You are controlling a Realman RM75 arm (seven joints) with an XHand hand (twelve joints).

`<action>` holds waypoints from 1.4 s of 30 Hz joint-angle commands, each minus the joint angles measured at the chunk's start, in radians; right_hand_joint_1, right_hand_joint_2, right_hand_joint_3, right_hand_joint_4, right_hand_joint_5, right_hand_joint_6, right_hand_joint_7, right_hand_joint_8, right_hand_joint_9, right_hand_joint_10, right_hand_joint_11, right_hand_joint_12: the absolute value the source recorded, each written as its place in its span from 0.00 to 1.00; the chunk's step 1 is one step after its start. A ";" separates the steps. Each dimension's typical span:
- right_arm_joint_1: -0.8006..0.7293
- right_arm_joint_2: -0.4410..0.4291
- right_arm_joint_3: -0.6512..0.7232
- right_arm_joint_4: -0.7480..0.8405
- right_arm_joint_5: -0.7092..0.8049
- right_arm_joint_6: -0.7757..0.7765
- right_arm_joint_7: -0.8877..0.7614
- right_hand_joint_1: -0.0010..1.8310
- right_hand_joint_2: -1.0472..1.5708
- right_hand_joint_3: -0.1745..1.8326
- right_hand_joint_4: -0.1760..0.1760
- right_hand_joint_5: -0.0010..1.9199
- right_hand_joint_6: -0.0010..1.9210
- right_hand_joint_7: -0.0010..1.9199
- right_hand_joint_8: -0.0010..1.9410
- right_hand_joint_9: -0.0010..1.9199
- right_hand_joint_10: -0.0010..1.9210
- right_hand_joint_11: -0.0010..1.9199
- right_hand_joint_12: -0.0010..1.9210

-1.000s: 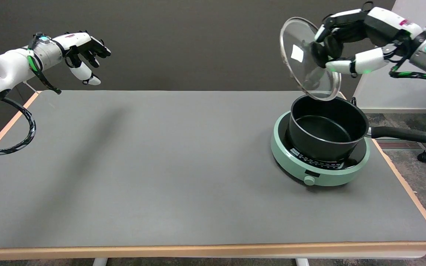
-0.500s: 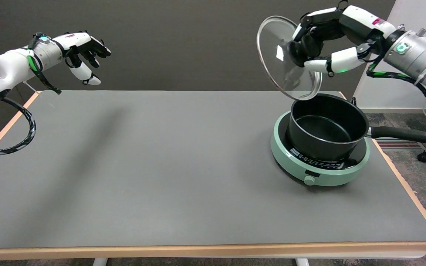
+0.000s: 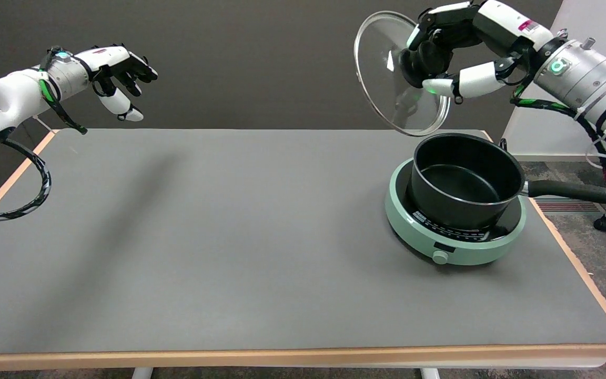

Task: Place the pot lid onto the table.

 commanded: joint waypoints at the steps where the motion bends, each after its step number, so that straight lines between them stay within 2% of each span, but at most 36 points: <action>1: 0.038 -0.010 -0.023 -0.014 -0.154 0.057 0.018 0.75 0.71 0.39 1.00 0.40 0.58 0.50 0.62 0.45 0.69 0.36 0.68; 4: 0.038 0.020 -0.048 -0.015 -0.201 0.070 0.018 0.75 0.71 0.39 1.00 0.40 0.58 0.50 0.62 0.46 0.69 0.36 0.68; 9: 0.049 -0.009 -0.051 -0.021 -0.235 0.083 0.018 0.75 0.71 0.39 1.00 0.40 0.58 0.50 0.62 0.45 0.69 0.36 0.68; 11: 0.106 -0.011 -0.087 -0.035 -0.235 0.078 0.018 0.75 0.71 0.39 1.00 0.40 0.58 0.50 0.62 0.46 0.69 0.36 0.68; 16: 0.343 -0.024 -0.325 -0.112 -0.235 0.046 0.018 0.75 0.71 0.39 1.00 0.40 0.58 0.50 0.62 0.45 0.69 0.36 0.68; 21: 0.493 -0.033 -0.455 -0.151 -0.235 0.007 0.018 0.75 0.71 0.39 1.00 0.40 0.58 0.50 0.62 0.45 0.69 0.36 0.68; 28: 0.732 -0.095 -0.768 -0.217 -0.235 0.002 0.018 0.75 0.71 0.39 1.00 0.40 0.58 0.50 0.62 0.46 0.69 0.36 0.68; 33: 0.816 -0.148 -0.893 -0.228 -0.295 0.002 0.018 0.75 0.71 0.39 1.00 0.40 0.58 0.50 0.62 0.46 0.69 0.36 0.68; 38: 0.829 -0.203 -0.945 -0.239 -0.351 -0.001 0.018 0.75 0.71 0.39 1.00 0.40 0.57 0.50 0.62 0.46 0.68 0.36 0.68; 42: 0.836 -0.237 -0.978 -0.234 -0.453 -0.002 0.018 0.75 0.71 0.38 1.00 0.40 0.57 0.50 0.61 0.46 0.68 0.36 0.68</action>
